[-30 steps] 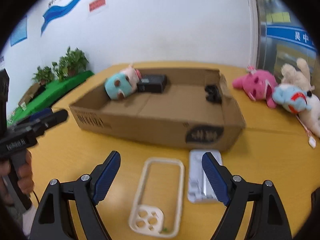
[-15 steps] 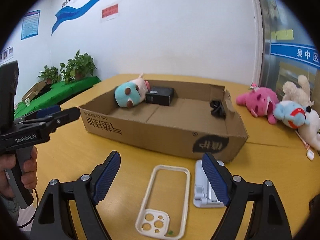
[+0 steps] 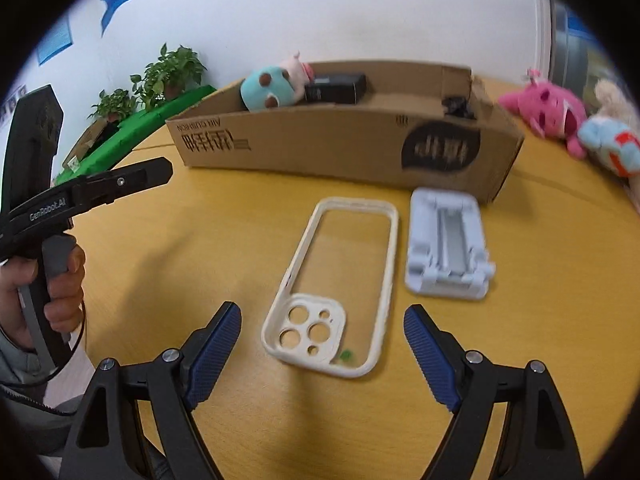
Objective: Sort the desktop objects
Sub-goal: 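Move both grippers back from the box toward the white phone case, then lower the right gripper onto the white phone case frame and grasp its rim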
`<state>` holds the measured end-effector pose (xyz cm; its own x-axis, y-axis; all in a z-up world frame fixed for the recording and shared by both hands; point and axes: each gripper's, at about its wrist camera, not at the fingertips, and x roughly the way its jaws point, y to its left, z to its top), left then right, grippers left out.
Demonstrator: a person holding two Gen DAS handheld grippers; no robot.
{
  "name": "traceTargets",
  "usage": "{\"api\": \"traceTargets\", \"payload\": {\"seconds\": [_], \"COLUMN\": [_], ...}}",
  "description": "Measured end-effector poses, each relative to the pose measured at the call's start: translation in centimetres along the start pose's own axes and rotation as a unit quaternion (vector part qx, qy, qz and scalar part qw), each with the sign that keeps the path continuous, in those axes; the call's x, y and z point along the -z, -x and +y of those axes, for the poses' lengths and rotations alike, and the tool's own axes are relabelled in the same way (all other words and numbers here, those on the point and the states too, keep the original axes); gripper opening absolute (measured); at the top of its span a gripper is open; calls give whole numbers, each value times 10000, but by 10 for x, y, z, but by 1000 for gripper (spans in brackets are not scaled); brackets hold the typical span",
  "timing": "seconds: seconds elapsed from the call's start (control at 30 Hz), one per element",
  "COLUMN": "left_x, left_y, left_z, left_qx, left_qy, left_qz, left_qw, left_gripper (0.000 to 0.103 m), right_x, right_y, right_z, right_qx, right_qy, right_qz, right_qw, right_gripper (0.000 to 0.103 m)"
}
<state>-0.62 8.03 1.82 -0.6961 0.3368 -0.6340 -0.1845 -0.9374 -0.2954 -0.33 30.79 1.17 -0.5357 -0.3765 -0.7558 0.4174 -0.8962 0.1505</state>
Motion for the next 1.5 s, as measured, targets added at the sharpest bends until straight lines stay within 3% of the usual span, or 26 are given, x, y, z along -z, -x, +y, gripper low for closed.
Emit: {"api": "traceTargets", "payload": {"seconds": [0.37,0.5,0.67,0.8,0.93,1.0,1.07,1.37,1.5], "left_x": [11,10,6,2,3,4,6,20,30], "left_y": [-13,-15,-14,-22,-31,-34,-36,-42,-43], "left_z": [4,12,18,19,13,10,8,11,11], "left_qx": [104,71,48,113,106,141,163,79,-45], "left_qy": [152,218,210,190,54,-18,-40,66,37], "left_qz": [334,396,367,423,539,611,655,952,1023], "left_qw": [9993,9990,9991,9989,9985,9980,9977,9954,9947], "left_gripper": [80,78,78,78,76,73,72,66,53], "right_x": [2,-2,-5,-12,-17,-17,-15,-10,-9], "right_y": [-50,-57,-47,-37,-47,-48,-49,-51,-53], "right_z": [41,56,47,28,12,14,21,66,88], "right_qx": [572,363,251,459,537,554,506,-83,-309], "right_qy": [579,652,298,-102,-360,-274,-118,647,909], "right_qz": [425,384,169,5,253,221,210,291,325], "right_qw": [9958,9965,9991,9989,9976,9978,9984,9974,9948], "right_gripper": [83,81,82,81,49,41,26,17,17]}}
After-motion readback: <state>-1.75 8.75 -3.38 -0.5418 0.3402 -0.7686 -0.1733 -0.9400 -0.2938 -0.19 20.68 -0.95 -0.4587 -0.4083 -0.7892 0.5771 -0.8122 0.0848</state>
